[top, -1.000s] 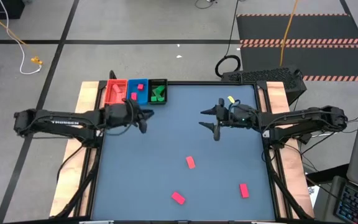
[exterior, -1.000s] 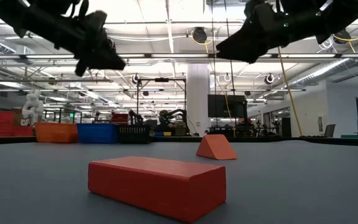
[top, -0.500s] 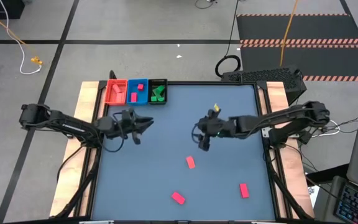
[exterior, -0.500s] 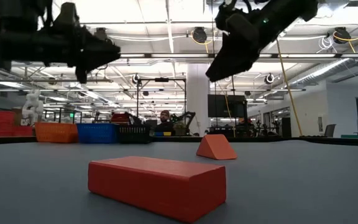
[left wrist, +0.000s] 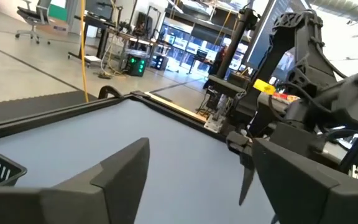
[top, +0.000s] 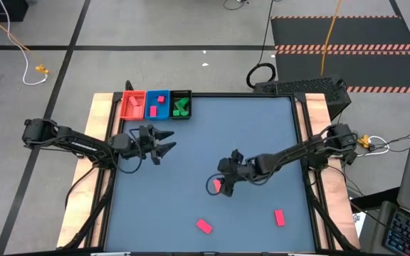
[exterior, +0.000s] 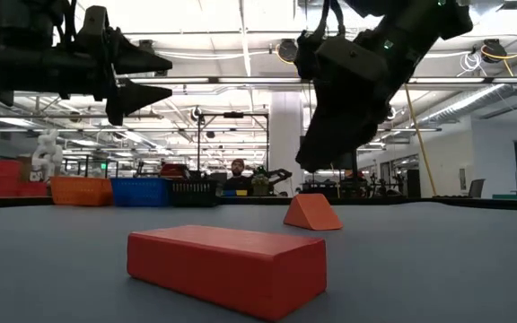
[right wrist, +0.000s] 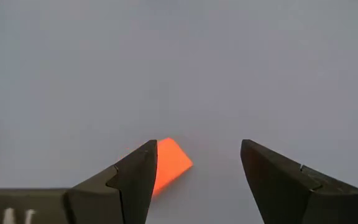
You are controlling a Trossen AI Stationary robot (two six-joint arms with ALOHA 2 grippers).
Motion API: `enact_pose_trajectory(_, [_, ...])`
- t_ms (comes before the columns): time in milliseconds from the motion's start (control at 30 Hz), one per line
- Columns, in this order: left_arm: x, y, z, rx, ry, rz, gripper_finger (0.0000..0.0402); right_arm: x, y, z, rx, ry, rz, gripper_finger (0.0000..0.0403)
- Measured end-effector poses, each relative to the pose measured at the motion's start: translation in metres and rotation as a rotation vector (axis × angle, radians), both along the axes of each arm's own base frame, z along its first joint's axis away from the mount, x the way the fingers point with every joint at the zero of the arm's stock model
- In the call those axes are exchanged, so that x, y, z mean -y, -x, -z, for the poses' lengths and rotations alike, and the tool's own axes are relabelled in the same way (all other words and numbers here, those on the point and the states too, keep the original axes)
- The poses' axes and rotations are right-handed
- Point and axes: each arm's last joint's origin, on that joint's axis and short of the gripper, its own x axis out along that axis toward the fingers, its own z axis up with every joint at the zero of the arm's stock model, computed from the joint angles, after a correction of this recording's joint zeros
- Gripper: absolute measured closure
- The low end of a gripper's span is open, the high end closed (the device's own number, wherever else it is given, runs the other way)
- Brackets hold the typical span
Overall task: Sort & place blocks by color
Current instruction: Put the orange block into the orange bin
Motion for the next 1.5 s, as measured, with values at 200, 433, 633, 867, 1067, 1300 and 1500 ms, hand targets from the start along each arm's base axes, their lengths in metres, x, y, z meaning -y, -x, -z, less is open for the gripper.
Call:
enact_pose_trajectory(200, [0.000,0.000,0.000,0.006,0.007,0.001,0.0101,-0.013,-0.004,0.004,0.001,-0.078,0.051,0.0176])
enact_pose_trajectory(433, [0.001,0.000,-0.005,0.051,-0.003,0.024,0.0101,-0.028,-0.007,0.027,-0.050,-0.240,0.141,0.0176])
enact_pose_trajectory(633, [0.002,0.002,-0.015,0.152,-0.030,0.054,0.0101,-0.030,-0.010,0.037,-0.057,-0.285,0.220,0.0176])
enact_pose_trajectory(867, [-0.002,0.003,-0.017,0.167,-0.052,0.033,0.0101,-0.030,-0.017,0.031,0.055,-0.286,0.249,0.0176])
enact_pose_trajectory(1067, [-0.002,0.003,-0.017,0.172,-0.045,0.042,0.0101,-0.023,-0.016,0.034,0.032,-0.221,0.274,0.0177])
enact_pose_trajectory(1300, [-0.002,0.003,-0.017,0.175,-0.035,0.054,0.0101,-0.030,-0.013,0.034,-0.002,-0.263,0.207,0.0177])
enact_pose_trajectory(1500, [-0.002,0.003,-0.017,0.176,-0.029,0.056,0.0101,-0.041,-0.009,0.034,-0.017,-0.193,0.079,0.0177])
